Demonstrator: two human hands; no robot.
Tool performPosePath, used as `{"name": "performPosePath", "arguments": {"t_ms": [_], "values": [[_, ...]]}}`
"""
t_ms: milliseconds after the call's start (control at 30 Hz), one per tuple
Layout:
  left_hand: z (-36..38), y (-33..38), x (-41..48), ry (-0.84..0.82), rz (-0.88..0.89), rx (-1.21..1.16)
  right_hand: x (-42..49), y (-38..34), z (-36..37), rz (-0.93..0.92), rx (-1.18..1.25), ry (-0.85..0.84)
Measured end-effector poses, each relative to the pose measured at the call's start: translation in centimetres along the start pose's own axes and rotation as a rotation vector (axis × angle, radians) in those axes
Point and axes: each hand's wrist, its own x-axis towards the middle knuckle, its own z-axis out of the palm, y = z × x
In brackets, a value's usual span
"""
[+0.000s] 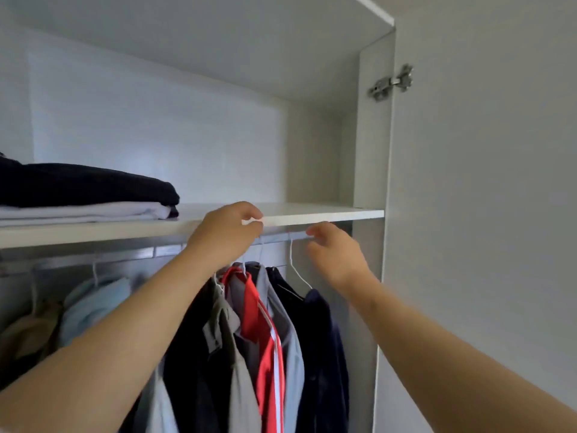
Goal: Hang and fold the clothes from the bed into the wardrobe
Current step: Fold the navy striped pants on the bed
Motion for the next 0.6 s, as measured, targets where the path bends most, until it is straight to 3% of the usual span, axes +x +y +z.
{"name": "performPosePath", "arguments": {"t_ms": [300, 600], "values": [[16.3, 13.8, -9.7, -0.417, 0.059, -0.248, -13.8, 12.2, -14.7, 0.350, -0.071, 0.227], [30.8, 35.8, -32.0, -0.900, 0.238, -0.492, -39.6, 21.8, -34.6, 0.770, -0.215, 0.482]]}}
